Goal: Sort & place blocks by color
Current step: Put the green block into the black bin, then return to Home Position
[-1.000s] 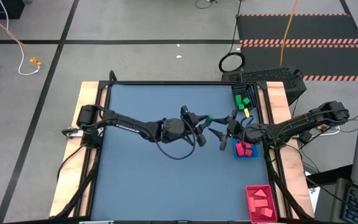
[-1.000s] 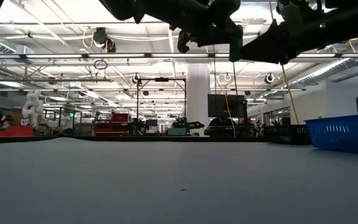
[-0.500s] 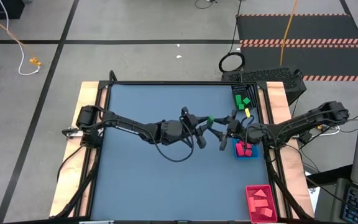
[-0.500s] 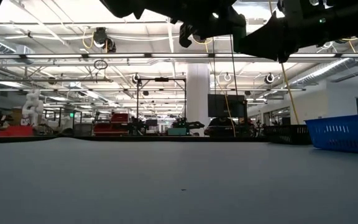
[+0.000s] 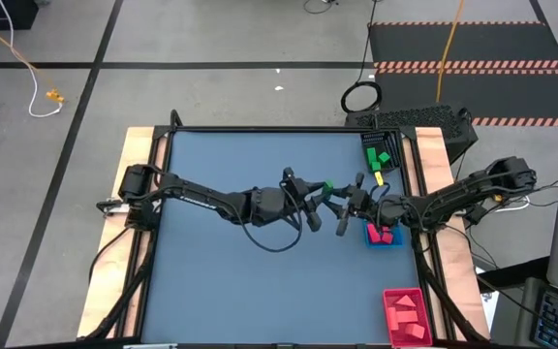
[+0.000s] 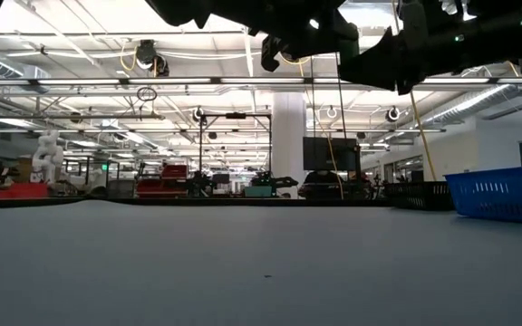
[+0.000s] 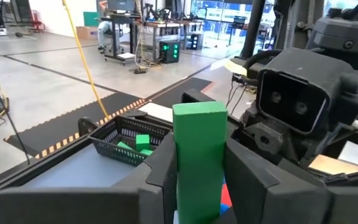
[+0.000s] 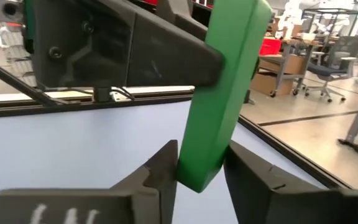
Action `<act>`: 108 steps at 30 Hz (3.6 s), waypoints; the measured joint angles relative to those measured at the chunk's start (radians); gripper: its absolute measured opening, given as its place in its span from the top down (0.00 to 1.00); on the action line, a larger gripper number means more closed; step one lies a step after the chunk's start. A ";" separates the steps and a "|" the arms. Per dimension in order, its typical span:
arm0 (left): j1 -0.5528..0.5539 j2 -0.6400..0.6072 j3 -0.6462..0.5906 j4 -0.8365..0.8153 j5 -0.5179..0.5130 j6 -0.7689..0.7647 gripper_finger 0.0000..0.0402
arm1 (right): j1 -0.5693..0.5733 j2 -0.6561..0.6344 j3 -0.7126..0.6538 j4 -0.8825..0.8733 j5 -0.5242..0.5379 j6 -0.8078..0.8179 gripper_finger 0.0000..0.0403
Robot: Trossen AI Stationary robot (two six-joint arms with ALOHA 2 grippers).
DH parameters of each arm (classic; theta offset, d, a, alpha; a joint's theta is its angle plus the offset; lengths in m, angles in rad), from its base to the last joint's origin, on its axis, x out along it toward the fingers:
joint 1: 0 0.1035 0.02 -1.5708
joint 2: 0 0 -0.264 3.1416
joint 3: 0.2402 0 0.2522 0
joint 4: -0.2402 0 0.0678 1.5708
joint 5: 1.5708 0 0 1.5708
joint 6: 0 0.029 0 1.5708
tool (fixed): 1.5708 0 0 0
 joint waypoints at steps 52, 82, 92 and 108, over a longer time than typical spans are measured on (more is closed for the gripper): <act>0.157 -0.378 -0.190 -0.554 -0.003 0.157 0.72 | -0.725 -0.347 0.115 -0.977 0.079 0.089 0.89; 0.287 -0.411 -0.296 -0.508 0.159 0.086 0.72 | -0.849 -0.307 0.114 -1.005 -0.330 0.213 0.42; 0.263 -0.398 -0.295 -0.381 0.365 0.131 0.72 | -0.792 -0.319 0.056 -0.735 -0.824 0.210 0.45; 0.279 -0.444 -0.437 -0.022 0.629 0.104 0.72 | -0.334 -0.341 -0.020 -0.399 -0.805 0.202 0.49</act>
